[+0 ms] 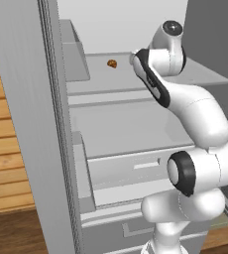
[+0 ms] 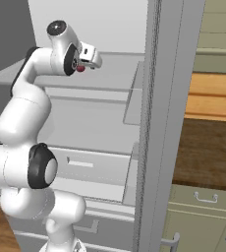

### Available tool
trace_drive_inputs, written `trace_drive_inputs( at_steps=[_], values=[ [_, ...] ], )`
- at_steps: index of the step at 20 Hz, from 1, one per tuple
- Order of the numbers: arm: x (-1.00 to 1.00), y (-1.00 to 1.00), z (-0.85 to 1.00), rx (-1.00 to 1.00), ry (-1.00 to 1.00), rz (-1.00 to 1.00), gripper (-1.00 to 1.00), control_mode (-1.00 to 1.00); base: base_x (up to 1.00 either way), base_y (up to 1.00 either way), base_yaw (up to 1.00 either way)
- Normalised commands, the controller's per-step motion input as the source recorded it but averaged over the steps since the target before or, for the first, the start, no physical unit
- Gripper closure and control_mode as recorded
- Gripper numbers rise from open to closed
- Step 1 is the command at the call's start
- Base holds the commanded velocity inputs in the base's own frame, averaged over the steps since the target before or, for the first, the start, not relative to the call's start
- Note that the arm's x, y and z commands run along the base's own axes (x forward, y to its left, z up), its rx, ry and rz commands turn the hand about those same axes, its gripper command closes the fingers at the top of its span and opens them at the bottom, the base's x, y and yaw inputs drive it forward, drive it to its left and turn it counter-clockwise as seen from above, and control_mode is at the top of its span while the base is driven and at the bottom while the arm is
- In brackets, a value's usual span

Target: Take the strawberry from the fridge and place it on top of the pancake, located on the dining counter.

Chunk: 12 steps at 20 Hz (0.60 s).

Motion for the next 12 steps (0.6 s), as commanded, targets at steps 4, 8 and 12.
trace_drive_inputs(
  at_steps=[4,8,12],
  values=[
    [0.33,0.0,-0.09,0.0,0.04,0.03,-1.0,-1.0,0.0,0.0,0.0],
    [-0.14,0.0,-0.31,-0.01,0.09,0.0,-1.0,-1.0,0.0,0.0,0.0],
    [-0.09,0.06,-0.46,-0.05,0.07,0.0,-1.0,-1.0,0.0,0.0,0.0]
  ],
)
